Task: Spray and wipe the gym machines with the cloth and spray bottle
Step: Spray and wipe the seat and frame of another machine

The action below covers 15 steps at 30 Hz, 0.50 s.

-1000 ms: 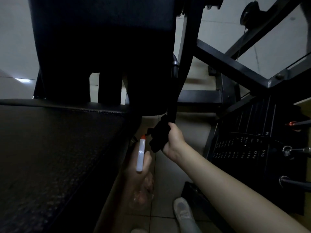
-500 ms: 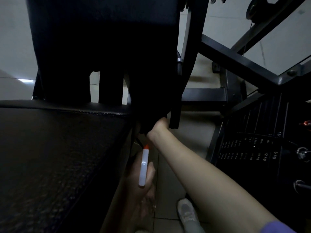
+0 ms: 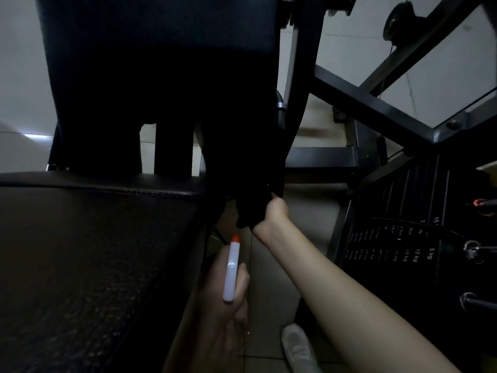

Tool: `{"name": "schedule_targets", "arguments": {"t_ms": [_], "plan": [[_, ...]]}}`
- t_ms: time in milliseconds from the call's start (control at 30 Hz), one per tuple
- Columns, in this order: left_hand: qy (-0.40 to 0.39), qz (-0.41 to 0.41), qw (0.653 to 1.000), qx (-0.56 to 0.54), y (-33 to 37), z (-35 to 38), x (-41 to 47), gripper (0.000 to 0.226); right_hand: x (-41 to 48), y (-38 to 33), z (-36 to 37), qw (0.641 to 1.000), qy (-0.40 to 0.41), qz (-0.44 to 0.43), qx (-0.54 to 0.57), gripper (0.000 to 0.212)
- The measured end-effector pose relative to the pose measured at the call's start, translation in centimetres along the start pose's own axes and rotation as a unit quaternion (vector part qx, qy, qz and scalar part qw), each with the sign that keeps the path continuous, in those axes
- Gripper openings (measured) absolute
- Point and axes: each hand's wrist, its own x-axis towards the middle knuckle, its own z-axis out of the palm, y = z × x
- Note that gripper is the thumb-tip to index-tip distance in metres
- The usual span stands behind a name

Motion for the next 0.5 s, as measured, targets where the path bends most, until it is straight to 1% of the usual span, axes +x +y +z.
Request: {"name": "schedule_targets", "arguments": {"t_ms": [33,133,233,300,400,500], "plan": [[-0.003,-0.010,1.000,0.010,0.2,0.0,0.4,0.022,0.0,-0.6,-0.7,1.000,-0.011,-0.002,-0.008,0.039],[-0.007,-0.036,0.999,0.006,0.7,0.5,1.2,0.023,-1.3,-3.4,-2.4,0.999,0.000,-0.022,-0.046,0.044],[-0.013,-0.058,0.998,-0.023,1.5,1.6,2.3,0.024,-1.6,-5.3,-3.0,0.994,0.048,-0.067,-0.076,0.038],[-0.025,-0.058,0.997,-0.034,1.9,2.2,3.2,0.022,-1.4,-6.1,-3.3,0.991,0.082,-0.074,-0.078,0.035],[-0.048,-0.051,0.995,-0.075,2.6,3.2,4.5,0.025,-1.5,-7.0,-3.9,0.989,0.108,-0.058,-0.084,0.044],[-0.031,-0.063,0.991,-0.116,3.3,4.1,6.0,0.025,-1.6,-7.8,-4.0,0.987,0.113,-0.070,-0.094,0.041]]}}
